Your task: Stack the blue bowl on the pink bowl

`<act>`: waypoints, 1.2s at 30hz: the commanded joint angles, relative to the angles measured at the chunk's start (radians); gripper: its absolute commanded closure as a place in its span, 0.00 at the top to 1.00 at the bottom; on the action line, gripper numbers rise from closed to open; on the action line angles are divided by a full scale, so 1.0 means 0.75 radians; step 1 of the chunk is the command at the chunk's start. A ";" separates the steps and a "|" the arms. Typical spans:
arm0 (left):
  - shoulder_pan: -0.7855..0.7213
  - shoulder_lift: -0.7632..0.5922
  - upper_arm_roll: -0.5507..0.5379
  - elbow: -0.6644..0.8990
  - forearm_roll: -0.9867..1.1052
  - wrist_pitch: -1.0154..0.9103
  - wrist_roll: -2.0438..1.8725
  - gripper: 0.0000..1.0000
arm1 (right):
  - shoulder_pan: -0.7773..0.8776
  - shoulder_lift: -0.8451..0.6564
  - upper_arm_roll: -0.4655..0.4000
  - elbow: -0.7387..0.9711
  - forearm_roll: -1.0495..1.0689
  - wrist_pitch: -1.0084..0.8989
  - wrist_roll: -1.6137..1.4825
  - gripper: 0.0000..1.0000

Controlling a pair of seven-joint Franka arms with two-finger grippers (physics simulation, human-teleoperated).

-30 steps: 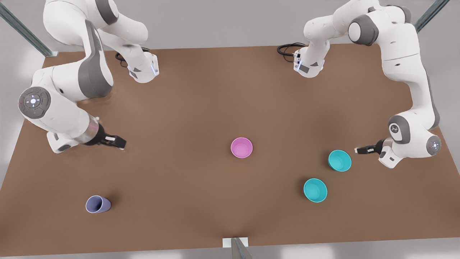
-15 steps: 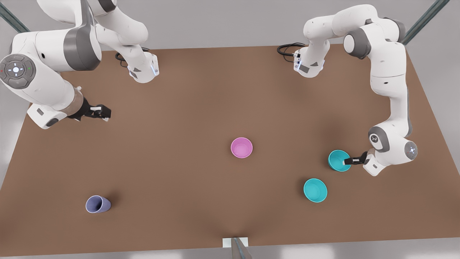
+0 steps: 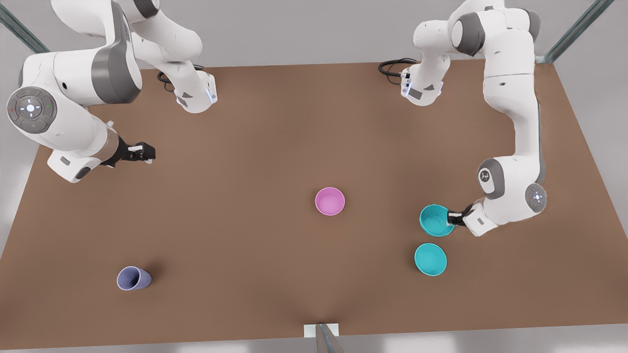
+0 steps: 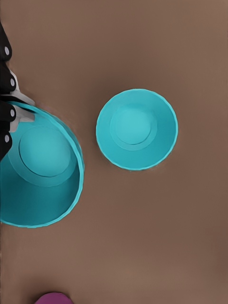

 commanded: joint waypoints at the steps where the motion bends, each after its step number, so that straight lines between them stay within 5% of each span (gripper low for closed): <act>1: -0.188 -0.005 0.004 0.065 0.076 -0.170 -0.700 0.21 | 0.005 -0.002 0.001 0.000 -0.007 0.001 -0.117 1.00; 5: -0.460 0.267 -0.017 0.433 0.068 -0.168 -1.281 0.21 | 0.005 -0.002 0.001 -0.014 -0.003 0.011 -0.117 1.00; 9: -0.513 0.351 -0.025 0.523 0.066 -0.148 -1.393 0.21 | 0.005 -0.002 0.001 -0.016 -0.003 0.011 -0.115 1.00; 11: -0.512 0.351 -0.063 0.511 0.066 -0.150 -1.408 0.21 | 0.005 -0.002 -0.001 -0.016 -0.003 0.014 -0.115 1.00; 14: -0.516 0.171 -0.127 0.210 0.070 0.016 -1.410 0.21 | 0.005 -0.002 -0.001 -0.024 -0.003 0.016 -0.113 1.00; 36: -0.483 0.202 -0.199 0.126 0.109 0.093 -1.412 0.21 | 0.001 -0.002 0.001 -0.049 -0.005 0.036 -0.115 1.00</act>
